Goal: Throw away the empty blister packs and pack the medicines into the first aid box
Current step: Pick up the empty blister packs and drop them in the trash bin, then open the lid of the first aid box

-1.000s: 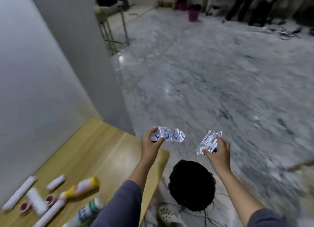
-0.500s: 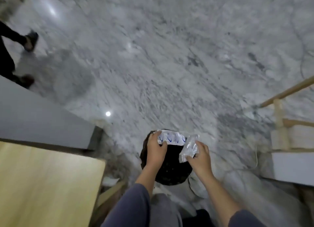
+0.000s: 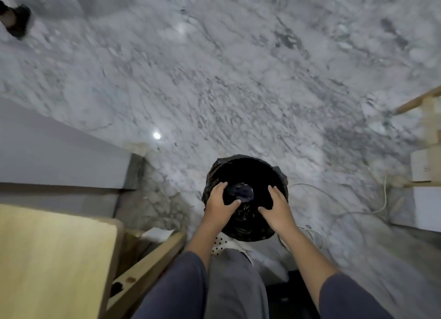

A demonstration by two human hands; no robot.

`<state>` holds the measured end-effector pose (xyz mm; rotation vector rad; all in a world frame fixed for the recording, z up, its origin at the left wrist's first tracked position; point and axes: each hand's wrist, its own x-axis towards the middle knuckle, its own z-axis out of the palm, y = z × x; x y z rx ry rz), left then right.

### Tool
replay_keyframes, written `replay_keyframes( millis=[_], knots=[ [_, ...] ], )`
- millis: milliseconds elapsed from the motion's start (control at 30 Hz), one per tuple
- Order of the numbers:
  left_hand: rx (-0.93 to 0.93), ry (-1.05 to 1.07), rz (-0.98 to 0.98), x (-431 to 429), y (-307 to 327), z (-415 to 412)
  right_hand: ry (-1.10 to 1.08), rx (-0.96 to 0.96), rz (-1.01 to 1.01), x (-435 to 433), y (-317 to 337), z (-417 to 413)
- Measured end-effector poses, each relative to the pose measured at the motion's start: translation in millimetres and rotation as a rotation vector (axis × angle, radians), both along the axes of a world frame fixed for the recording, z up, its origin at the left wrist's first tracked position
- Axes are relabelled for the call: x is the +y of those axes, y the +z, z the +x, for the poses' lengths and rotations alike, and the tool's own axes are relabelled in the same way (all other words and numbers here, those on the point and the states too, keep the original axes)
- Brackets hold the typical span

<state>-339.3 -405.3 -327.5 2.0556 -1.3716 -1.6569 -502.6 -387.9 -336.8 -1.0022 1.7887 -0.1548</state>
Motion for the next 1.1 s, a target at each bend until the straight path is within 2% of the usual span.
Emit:
replay_keyframes(
  millis=[300, 533, 767, 900, 1100],
  knots=[
    [-0.062, -0.156, -0.206, -28.1, 157.2, -3.5, 0.068, 0.048, -0.127, -22.0, 158.4, -0.9],
    [-0.092, -0.112, -0.424, -23.5, 289.6, 30.0, 0.155, 0.058, -0.333, -28.5, 288.6, 29.5],
    [-0.217, 0.097, -0.576, 53.9, 369.5, 138.8, 0.395, -0.009, -0.522, -7.7, 371.1, 128.3],
    [-0.325, 0.247, -0.607, 124.5, 385.0, 211.0, 0.631, -0.036, -0.583, 21.0, 393.4, 208.8],
    [-0.536, 0.585, -0.602, 249.8, 397.6, 308.7, 0.993, -0.144, -0.694, 91.6, 410.9, 334.7]
  ],
)
